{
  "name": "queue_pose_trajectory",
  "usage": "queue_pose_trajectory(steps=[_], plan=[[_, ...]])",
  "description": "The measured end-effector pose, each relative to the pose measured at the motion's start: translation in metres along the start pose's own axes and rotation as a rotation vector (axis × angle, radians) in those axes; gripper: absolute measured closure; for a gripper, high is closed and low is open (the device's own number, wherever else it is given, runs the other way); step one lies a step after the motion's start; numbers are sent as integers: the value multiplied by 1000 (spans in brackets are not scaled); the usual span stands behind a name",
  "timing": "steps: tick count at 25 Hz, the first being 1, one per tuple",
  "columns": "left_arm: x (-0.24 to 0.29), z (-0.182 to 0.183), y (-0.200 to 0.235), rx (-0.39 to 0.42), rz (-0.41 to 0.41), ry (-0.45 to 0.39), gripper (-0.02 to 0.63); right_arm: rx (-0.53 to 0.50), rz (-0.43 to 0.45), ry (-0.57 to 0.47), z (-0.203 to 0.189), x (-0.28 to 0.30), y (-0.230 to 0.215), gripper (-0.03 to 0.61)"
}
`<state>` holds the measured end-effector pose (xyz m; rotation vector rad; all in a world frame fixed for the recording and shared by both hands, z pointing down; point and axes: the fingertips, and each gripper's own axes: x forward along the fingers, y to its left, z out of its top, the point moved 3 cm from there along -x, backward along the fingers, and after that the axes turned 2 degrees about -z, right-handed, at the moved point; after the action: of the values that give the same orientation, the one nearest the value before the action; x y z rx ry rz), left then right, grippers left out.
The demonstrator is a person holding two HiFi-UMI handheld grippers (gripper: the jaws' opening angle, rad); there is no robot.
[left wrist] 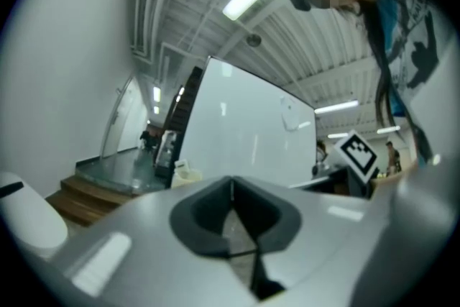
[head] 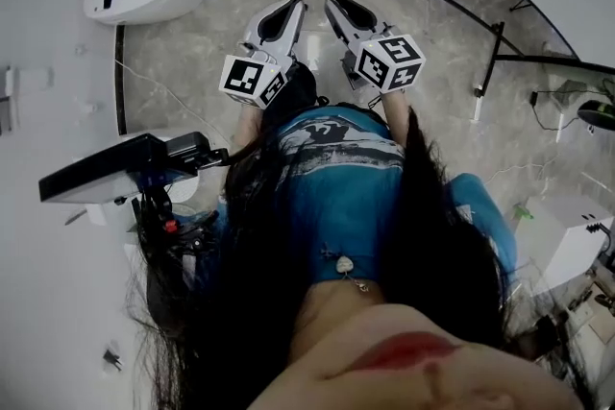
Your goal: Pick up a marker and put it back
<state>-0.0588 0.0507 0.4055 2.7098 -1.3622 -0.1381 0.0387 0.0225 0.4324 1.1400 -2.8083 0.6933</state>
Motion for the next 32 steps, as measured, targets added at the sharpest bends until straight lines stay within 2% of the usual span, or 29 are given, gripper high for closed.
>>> queue_pose_trajectory(steps=[5,7,13,17,21,25,28,32], plan=[[34,8,125,-34,-12,8,612,11,-45,-10,28,112,-16,494],[44,10,156,-40,-22,8,612,12,-64,-16,35,137,-22,494],[59,19,148,-43,-90,4,612,-25,-157,-32,47,119,-33,494],[78,17,157,-66,-144,23,612,-76,-234,-13,60,127,-49,494],[135,4,192,-92,-177,55,611,-129,-294,35,79,173,-107,494],[203,-10,213,-100,-167,80,612,-230,-298,98,101,213,-179,494],[214,-8,221,-99,-143,80,612,-324,-278,143,110,232,-192,492],[222,1,229,-92,-115,60,612,-362,-237,180,118,256,-201,492]])
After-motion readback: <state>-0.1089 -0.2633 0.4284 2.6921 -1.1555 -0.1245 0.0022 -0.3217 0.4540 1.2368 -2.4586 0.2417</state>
